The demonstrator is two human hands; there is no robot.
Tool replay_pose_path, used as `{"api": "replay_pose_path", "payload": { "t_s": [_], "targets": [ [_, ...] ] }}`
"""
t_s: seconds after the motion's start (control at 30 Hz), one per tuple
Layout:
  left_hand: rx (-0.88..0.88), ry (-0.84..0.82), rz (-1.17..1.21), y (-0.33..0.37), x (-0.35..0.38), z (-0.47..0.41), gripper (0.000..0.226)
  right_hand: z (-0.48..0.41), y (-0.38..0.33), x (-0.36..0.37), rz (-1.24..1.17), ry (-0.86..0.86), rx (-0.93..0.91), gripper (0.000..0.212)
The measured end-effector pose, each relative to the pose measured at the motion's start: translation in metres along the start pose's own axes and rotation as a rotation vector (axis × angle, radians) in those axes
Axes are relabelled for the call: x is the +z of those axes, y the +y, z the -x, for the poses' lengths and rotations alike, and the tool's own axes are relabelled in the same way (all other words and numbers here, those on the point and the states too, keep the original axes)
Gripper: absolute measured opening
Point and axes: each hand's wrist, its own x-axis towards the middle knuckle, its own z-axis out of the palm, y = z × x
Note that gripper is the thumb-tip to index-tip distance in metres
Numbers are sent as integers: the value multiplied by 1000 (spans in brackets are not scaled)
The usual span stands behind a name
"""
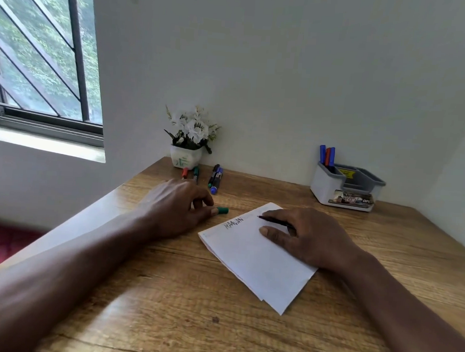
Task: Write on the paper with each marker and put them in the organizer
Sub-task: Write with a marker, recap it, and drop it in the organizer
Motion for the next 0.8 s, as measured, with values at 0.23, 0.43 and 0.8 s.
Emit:
{"api": "replay_pose_path", "payload": {
  "t_s": [0.23, 0.43, 0.8],
  "targets": [
    [-61, -178, 126, -3, -14, 13, 84, 12, -26, 4, -276, 209, -163, 53],
    [-106, -356, 138, -5, -11, 13, 68, 18, -59, 8, -1007, 102, -157, 24],
    [-131, -366, 164, -2, -8, 10, 69, 12, -73, 10, -1237, -18, -1, 34]
  ]
}}
